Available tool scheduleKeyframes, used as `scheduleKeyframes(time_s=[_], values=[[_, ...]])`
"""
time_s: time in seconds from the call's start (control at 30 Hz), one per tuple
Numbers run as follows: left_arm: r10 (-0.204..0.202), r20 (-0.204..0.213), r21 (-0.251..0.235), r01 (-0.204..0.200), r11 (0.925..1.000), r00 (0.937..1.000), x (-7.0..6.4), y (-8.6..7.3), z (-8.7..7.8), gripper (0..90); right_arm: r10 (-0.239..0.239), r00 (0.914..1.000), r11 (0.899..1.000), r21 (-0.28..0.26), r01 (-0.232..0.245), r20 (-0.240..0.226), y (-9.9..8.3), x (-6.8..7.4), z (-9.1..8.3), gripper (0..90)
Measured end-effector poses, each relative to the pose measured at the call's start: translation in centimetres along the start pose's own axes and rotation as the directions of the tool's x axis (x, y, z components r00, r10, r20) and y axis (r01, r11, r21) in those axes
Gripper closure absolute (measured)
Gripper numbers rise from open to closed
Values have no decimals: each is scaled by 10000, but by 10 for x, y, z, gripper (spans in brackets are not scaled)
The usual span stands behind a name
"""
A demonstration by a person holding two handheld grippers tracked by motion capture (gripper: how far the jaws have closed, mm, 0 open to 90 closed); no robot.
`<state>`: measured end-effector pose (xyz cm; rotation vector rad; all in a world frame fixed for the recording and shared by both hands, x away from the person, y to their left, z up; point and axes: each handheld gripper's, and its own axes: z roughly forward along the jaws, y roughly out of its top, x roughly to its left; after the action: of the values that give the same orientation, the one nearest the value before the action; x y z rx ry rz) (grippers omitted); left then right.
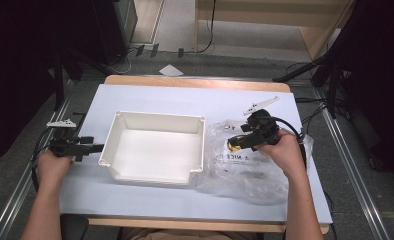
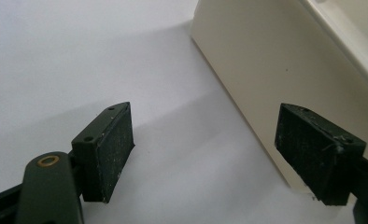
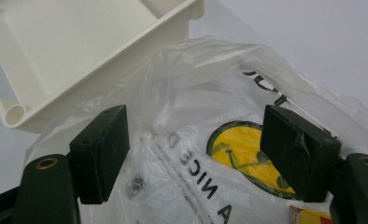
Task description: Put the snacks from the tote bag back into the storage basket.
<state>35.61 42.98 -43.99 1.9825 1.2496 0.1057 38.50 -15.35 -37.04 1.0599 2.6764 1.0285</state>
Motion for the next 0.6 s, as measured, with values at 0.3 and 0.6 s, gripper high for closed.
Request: scheduleKeyframes(time_s=[0.3,0.6], values=[[-4,16,33,4,10000,10000,0,0,0,208,96,9998,9999,68,-95,-157,-1,-1,1,249],[-3,33,55,3,10000,10000,0,0,1,208,263,9988,9995,-143,-269,-407,0,-2,0,237]])
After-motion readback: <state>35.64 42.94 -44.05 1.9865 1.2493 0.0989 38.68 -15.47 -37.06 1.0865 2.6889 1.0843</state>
